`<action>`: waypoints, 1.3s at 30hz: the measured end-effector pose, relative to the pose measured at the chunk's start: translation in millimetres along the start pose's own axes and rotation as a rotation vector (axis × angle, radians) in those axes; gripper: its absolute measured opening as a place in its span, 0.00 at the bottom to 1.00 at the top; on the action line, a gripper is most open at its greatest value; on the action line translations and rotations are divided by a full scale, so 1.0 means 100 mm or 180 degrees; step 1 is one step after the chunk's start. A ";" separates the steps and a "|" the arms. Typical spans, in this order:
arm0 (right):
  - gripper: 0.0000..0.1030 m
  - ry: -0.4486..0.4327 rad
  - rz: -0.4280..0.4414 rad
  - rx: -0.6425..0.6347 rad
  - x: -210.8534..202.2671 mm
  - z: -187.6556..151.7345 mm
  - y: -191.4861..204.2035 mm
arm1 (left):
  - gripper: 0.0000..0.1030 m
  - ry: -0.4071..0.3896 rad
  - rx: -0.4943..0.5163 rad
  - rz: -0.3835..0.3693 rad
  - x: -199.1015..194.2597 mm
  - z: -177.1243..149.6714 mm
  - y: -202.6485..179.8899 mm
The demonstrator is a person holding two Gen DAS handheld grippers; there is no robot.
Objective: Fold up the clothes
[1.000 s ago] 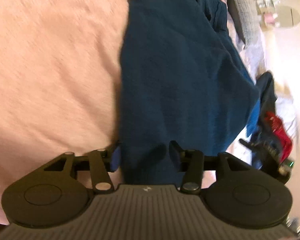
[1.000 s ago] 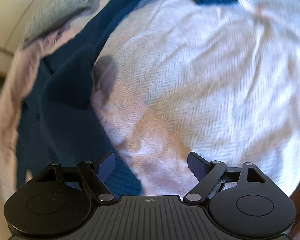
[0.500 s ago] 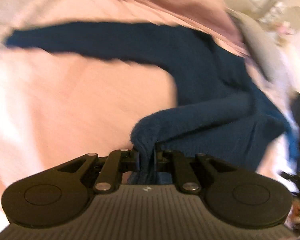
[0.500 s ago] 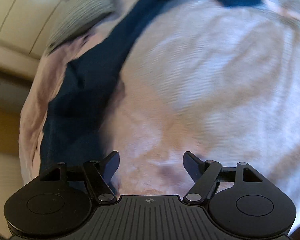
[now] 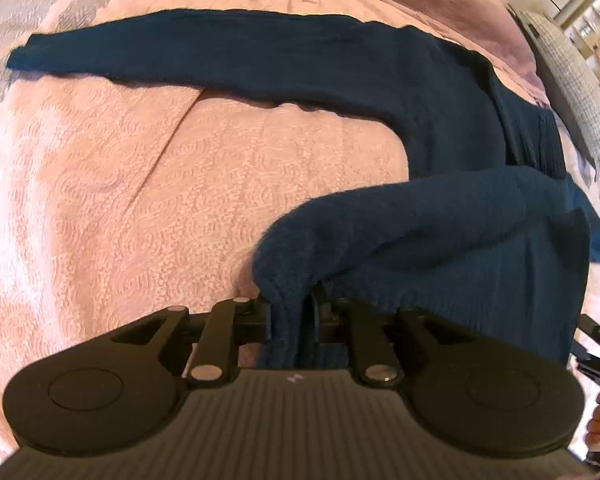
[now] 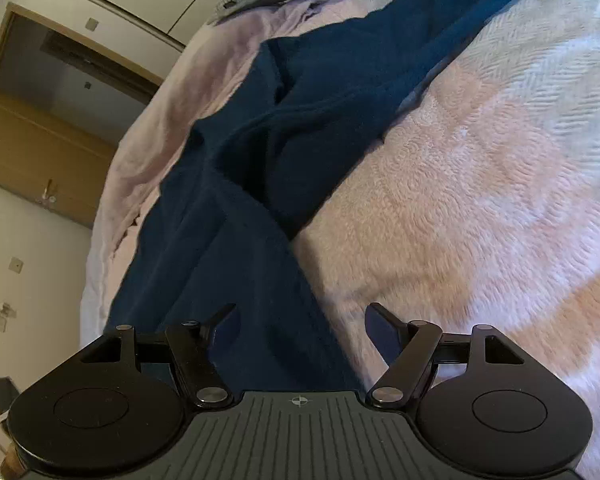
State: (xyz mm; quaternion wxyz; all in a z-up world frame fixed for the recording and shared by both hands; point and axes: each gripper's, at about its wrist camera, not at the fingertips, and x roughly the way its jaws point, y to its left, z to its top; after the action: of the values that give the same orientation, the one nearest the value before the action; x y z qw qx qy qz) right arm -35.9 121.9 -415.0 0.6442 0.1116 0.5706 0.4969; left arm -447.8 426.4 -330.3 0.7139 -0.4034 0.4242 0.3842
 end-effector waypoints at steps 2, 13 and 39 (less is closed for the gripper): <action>0.69 0.0109 0.0136 0.0116 0.08 0.05 -0.01 | 0.13 0.0032 -0.0024 -0.0052 0.04 0.01 0.00; 0.08 0.0887 0.0194 -0.0351 -1.10 0.20 0.10 | 0.11 0.0489 -0.0154 -0.1008 -0.47 -0.41 0.01; 0.44 0.0881 -0.1858 -0.0653 -1.46 0.70 -0.23 | 0.20 0.0868 0.0727 0.0035 -0.49 -0.65 -0.91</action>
State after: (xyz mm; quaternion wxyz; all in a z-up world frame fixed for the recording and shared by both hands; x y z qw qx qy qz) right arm 56.2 28.6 -317.3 0.6836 -0.1904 0.6075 0.3568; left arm -402.9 322.7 -283.0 0.6889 -0.3657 0.5601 0.2791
